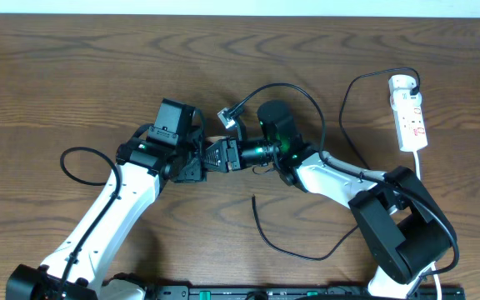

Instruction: Plug charger to phone and switch on socket

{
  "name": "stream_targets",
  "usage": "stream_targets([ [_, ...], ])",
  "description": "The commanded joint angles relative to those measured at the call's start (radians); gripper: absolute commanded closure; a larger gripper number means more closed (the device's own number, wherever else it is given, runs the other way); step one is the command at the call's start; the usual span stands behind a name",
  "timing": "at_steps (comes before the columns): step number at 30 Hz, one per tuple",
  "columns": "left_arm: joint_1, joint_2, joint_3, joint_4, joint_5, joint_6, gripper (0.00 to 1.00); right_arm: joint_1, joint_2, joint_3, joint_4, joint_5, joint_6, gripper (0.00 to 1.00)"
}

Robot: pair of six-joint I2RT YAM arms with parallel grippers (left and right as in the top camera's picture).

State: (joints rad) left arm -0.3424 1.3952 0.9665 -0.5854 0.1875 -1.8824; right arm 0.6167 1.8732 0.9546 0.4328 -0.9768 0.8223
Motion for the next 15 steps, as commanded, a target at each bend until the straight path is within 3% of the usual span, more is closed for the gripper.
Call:
stream_targets([
  [1, -0.005, -0.003, 0.017, 0.008, 0.014, -0.001, 0.93, 0.014, 0.002, 0.015, 0.001, -0.008, -0.004, 0.45],
  [8, -0.022, -0.003, 0.017, 0.019, 0.013, -0.001, 0.92, 0.013, 0.002, 0.015, 0.001, 0.003, -0.005, 0.53],
  [15, -0.031, -0.003, 0.017, 0.027, 0.014, -0.001, 0.93, 0.013, 0.002, 0.015, 0.001, 0.003, -0.005, 0.55],
])
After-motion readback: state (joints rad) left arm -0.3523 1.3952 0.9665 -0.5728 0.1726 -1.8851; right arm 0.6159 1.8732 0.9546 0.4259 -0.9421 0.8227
